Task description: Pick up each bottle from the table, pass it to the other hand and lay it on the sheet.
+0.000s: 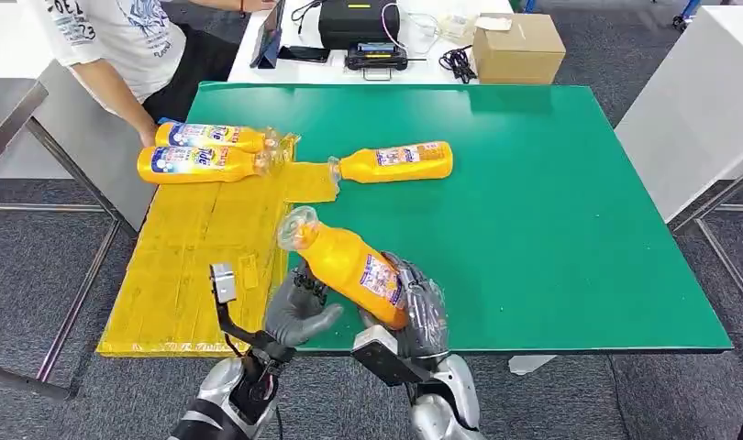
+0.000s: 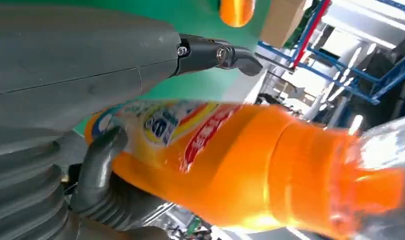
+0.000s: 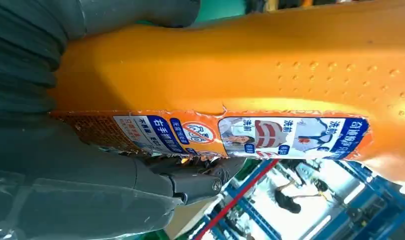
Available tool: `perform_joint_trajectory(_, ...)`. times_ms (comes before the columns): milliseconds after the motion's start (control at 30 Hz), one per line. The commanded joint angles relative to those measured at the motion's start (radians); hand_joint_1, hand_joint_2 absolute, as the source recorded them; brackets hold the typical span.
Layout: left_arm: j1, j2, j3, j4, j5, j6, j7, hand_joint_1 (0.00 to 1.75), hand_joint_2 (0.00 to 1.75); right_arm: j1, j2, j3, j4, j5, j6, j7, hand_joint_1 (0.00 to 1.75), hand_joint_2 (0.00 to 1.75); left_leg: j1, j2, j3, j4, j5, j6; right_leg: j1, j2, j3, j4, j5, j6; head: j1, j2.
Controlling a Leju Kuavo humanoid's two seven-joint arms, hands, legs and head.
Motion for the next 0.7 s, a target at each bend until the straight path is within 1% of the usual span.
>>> perform_joint_trajectory(33, -0.045, 0.024, -0.057, 0.101, -0.044, 0.044, -0.004, 0.00, 1.75, -0.102, 0.015, 0.112, 0.196, -0.011, 0.048, 0.029, 1.75, 1.75, 0.001, 0.003, 0.005, -0.001, -0.002, -0.002, 0.001, 0.002, 0.004, -0.002, -0.001, -0.002, 0.000, 0.000)
perform_joint_trajectory(67, -0.046, 0.023, -0.057, 0.105, -0.048, 0.048, -0.008, 0.00, 1.75, -0.111, 0.018, 0.134, 0.229, -0.005, 0.059, 0.038, 1.75, 1.75, 0.002, 0.003, 0.008, -0.001, -0.003, -0.002, 0.002, 0.002, 0.007, -0.002, -0.002, -0.003, 0.000, 0.000)
perform_joint_trajectory(100, -0.047, 0.023, -0.057, 0.106, -0.047, 0.045, -0.009, 0.00, 1.75, -0.114, 0.024, 0.142, 0.251, -0.010, 0.065, 0.036, 1.75, 1.75, 0.001, 0.002, 0.005, -0.001, -0.002, -0.002, 0.001, 0.002, 0.005, -0.002, -0.001, -0.002, 0.000, 0.000)
perform_joint_trajectory(133, -0.046, 0.025, -0.057, 0.105, -0.051, 0.045, -0.011, 0.00, 1.75, -0.117, 0.027, 0.159, 0.277, -0.006, 0.074, 0.038, 1.75, 1.75, 0.002, 0.004, 0.008, -0.001, -0.003, -0.003, 0.002, 0.003, 0.008, -0.002, -0.002, -0.003, 0.000, 0.000)
perform_joint_trajectory(167, -0.045, 0.026, -0.058, 0.102, -0.055, 0.044, -0.013, 0.00, 1.75, -0.125, 0.031, 0.169, 0.303, -0.012, 0.084, 0.040, 1.75, 1.75, 0.001, 0.003, 0.006, -0.001, -0.002, -0.002, 0.001, 0.002, 0.006, -0.002, -0.001, -0.003, 0.000, 0.000)
perform_joint_trajectory(233, -0.044, 0.025, -0.058, 0.099, -0.059, 0.045, -0.014, 0.00, 1.75, -0.129, 0.035, 0.178, 0.328, -0.013, 0.085, 0.040, 1.75, 1.75, 0.002, 0.004, 0.008, -0.001, -0.003, -0.003, 0.002, 0.003, 0.007, -0.002, -0.002, -0.003, 0.000, 0.000)
perform_joint_trajectory(267, -0.044, 0.024, -0.057, 0.097, -0.062, 0.049, -0.014, 0.00, 1.75, -0.136, 0.038, 0.185, 0.346, -0.015, 0.094, 0.039, 1.75, 1.75, 0.001, 0.002, 0.006, -0.002, -0.002, -0.002, 0.001, 0.001, 0.006, -0.002, -0.001, -0.003, 0.000, 0.000)
perform_joint_trajectory(300, -0.043, 0.024, -0.056, 0.097, -0.063, 0.050, -0.014, 0.00, 1.75, -0.138, 0.040, 0.188, 0.355, -0.019, 0.094, 0.037, 1.75, 1.75, 0.003, 0.003, 0.013, -0.002, -0.004, -0.004, 0.003, 0.002, 0.012, -0.003, -0.003, -0.005, 0.000, 0.000)
perform_joint_trajectory(400, -0.045, 0.020, -0.052, 0.100, -0.064, 0.052, -0.016, 0.00, 1.75, -0.153, 0.045, 0.205, 0.381, -0.014, 0.111, 0.046, 1.75, 1.75, 0.001, 0.004, 0.005, -0.001, -0.002, -0.001, 0.001, 0.003, 0.004, -0.001, 0.000, -0.002, 0.000, 0.000)
perform_joint_trajectory(433, -0.044, 0.018, -0.046, 0.102, -0.061, 0.053, -0.019, 0.00, 1.75, -0.158, 0.044, 0.215, 0.391, -0.009, 0.115, 0.050, 1.75, 1.75, 0.002, 0.004, 0.007, -0.001, -0.003, -0.002, 0.002, 0.003, 0.006, -0.002, -0.001, -0.003, 0.000, 0.000)
perform_joint_trajectory(467, -0.042, 0.018, -0.043, 0.103, -0.059, 0.049, -0.022, 0.00, 1.75, -0.156, 0.044, 0.219, 0.398, -0.009, 0.120, 0.051, 1.75, 1.75, 0.001, 0.002, 0.003, -0.001, -0.001, -0.001, 0.001, 0.001, 0.003, -0.001, 0.000, -0.002, 0.000, 0.000)
perform_joint_trajectory(500, -0.041, 0.017, -0.040, 0.106, -0.058, 0.050, -0.027, 0.00, 1.75, -0.156, 0.045, 0.223, 0.404, -0.008, 0.124, 0.049, 1.75, 1.75, 0.001, 0.002, 0.006, -0.001, -0.002, -0.002, 0.002, 0.001, 0.006, -0.001, -0.002, -0.003, 0.000, 0.000)
perform_joint_trajectory(533, -0.043, 0.013, -0.030, 0.111, -0.058, 0.058, -0.032, 0.00, 1.75, -0.159, 0.046, 0.231, 0.417, -0.006, 0.128, 0.050, 1.75, 1.75, 0.001, 0.001, 0.004, -0.001, -0.001, -0.001, 0.001, 0.001, 0.003, -0.001, -0.001, -0.002, 0.000, 0.000)
perform_joint_trajectory(567, -0.044, 0.012, -0.024, 0.107, -0.059, 0.053, -0.047, 0.00, 1.75, -0.163, 0.046, 0.234, 0.431, -0.005, 0.132, 0.054, 1.75, 1.75, 0.002, 0.002, 0.007, 0.000, -0.003, -0.002, 0.002, 0.001, 0.007, -0.001, -0.002, -0.003, 0.000, 0.000)
perform_joint_trajectory(600, -0.045, 0.011, -0.020, 0.104, -0.062, 0.057, -0.053, 0.00, 1.75, -0.164, 0.046, 0.235, 0.437, -0.007, 0.132, 0.055, 1.75, 1.75, 0.001, 0.001, 0.004, -0.001, -0.001, -0.001, 0.001, 0.001, 0.003, -0.001, -0.001, -0.002, 0.000, 0.000)
perform_joint_trajectory(633, -0.044, 0.009, -0.016, 0.101, -0.062, 0.059, -0.053, 0.00, 1.75, -0.164, 0.045, 0.235, 0.441, -0.006, 0.129, 0.056, 1.75, 1.75, 0.002, 0.002, 0.007, -0.001, -0.003, -0.002, 0.002, 0.001, 0.007, -0.002, -0.002, -0.003, 0.000, 0.000)
perform_joint_trajectory(700, -0.043, 0.009, -0.014, 0.095, -0.062, 0.060, -0.052, 0.00, 1.75, -0.165, 0.045, 0.234, 0.445, -0.007, 0.127, 0.054, 1.75, 1.75, 0.001, 0.000, 0.004, -0.001, -0.001, -0.001, 0.001, -0.001, 0.004, -0.001, -0.001, -0.002, 0.000, 0.000)
